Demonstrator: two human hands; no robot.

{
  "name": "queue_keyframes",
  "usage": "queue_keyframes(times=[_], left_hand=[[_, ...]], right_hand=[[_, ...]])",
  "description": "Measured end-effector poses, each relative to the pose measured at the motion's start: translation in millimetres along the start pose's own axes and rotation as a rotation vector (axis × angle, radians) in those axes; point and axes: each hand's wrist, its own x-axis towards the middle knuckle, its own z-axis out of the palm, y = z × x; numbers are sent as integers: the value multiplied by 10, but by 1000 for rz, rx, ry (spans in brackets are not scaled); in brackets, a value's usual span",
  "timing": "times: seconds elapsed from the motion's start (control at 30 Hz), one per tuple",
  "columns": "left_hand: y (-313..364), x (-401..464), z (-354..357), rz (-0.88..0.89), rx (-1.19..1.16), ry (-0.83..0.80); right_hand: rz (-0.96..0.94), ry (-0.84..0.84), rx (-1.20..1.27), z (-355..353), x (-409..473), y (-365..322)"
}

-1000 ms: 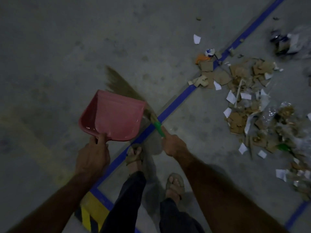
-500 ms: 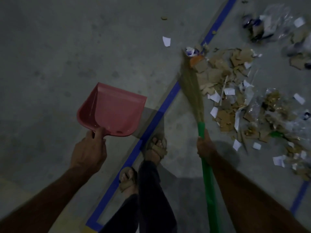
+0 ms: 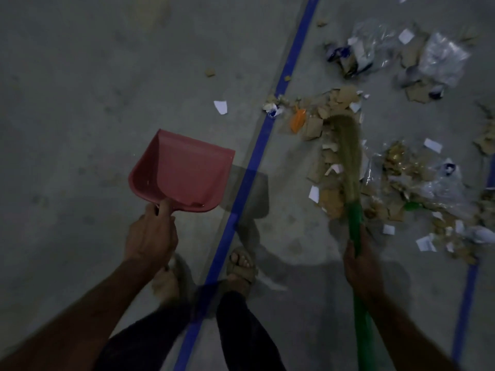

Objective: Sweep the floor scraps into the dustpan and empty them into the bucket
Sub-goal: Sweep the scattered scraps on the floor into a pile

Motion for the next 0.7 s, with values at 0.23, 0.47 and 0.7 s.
queue_keyframes(times=[0.23, 0.47, 0.7], left_hand=[[-209, 364, -266, 51, -13, -21], [-1059, 618, -664, 62, 15, -72], [-2143, 784, -1111, -38, 8, -75]], right_hand=[[-66, -3, -51, 76, -532, -461], [-277, -67, -51, 880, -815, -1337], [-407, -392, -231, 1760, -651, -2710]])
